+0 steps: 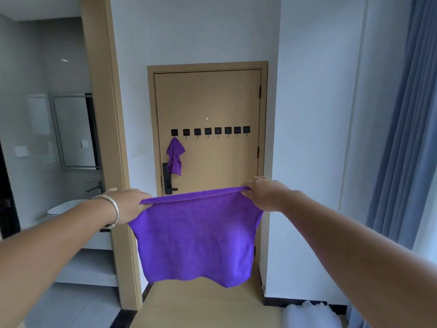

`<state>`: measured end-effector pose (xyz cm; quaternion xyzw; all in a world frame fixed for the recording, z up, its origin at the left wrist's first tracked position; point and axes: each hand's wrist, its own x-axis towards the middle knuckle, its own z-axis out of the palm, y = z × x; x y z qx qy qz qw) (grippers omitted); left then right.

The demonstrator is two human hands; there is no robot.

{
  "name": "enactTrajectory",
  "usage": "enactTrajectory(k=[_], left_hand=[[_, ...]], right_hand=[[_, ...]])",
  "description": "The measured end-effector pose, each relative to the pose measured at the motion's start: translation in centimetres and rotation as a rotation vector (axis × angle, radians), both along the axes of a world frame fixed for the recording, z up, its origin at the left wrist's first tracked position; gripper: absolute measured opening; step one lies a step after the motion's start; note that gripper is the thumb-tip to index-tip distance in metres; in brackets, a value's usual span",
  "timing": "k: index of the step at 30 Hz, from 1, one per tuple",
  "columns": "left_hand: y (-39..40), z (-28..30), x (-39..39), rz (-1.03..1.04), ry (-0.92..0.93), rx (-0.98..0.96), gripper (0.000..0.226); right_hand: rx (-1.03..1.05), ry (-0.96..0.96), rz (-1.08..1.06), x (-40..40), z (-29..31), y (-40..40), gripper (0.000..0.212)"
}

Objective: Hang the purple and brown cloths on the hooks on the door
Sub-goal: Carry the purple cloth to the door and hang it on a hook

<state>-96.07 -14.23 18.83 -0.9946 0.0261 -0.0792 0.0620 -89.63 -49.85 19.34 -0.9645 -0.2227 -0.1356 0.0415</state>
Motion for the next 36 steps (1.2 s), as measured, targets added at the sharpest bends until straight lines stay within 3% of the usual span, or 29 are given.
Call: enactTrajectory(k=[10,22,36], left_hand=[[2.8,-0.6,13.3,-0.057,0.011,-0.035,0.033],[12.9,0.3,31.8,-0.093,-0.059,-0.108,0.032],[20.3,-2.0,46.8,-0.037,0.020,-0.086,0.035]], right_hand=[[-0.048,0.016,-0.035,11.4,-0.7,2.1,0.042],[-0.020,-0.008,-0.061,29.2,1.7,11.9,0.043],[-0.070,0.054,-0.031,45.3,-0.6,19.4,0.042]])
